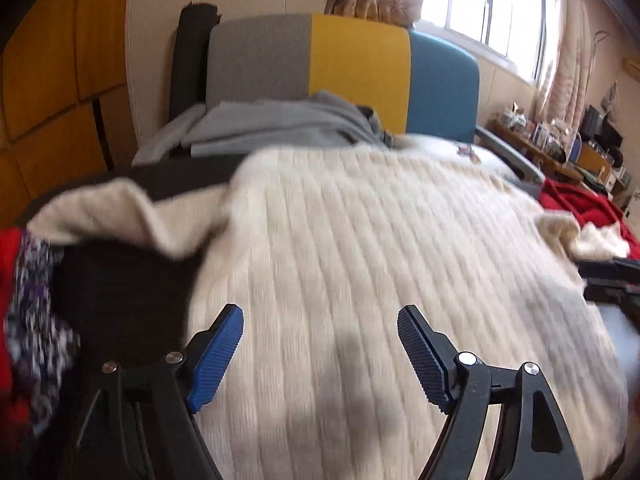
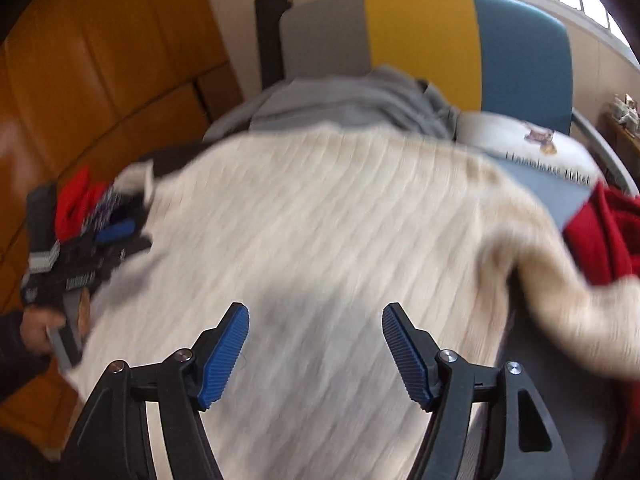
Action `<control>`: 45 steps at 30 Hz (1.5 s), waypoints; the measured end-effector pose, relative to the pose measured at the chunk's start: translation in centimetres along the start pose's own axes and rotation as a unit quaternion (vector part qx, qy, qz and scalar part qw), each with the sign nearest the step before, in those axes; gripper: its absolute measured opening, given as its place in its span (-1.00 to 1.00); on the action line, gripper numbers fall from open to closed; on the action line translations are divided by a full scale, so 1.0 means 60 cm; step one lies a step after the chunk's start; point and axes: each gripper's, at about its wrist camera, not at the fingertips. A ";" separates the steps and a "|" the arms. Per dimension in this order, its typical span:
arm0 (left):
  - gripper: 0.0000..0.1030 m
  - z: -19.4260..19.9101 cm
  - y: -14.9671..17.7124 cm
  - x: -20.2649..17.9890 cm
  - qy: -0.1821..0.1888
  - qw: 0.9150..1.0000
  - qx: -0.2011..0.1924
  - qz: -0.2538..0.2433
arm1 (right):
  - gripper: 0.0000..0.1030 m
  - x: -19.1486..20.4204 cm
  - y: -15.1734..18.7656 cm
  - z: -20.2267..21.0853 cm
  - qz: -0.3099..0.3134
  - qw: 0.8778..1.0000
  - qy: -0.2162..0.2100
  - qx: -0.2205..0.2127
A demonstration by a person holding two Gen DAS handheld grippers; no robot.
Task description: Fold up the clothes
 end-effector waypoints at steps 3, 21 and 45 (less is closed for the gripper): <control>0.56 0.012 0.044 0.009 -0.003 0.999 0.027 0.022 | 0.38 0.013 0.088 0.008 0.022 0.998 0.057 0.024; 0.74 0.031 0.038 -0.050 -0.001 1.000 0.011 0.003 | 0.23 -0.090 0.133 0.099 -0.165 0.985 -0.026 -0.044; 0.99 -0.022 0.042 -0.060 0.076 0.996 0.036 0.018 | 0.33 -0.641 0.058 0.177 -0.596 0.775 0.207 -0.037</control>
Point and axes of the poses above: each gripper's, at about its wrist camera, not at the fingertips, and z roughly against the way its jaws point, x to its left, y to its underside
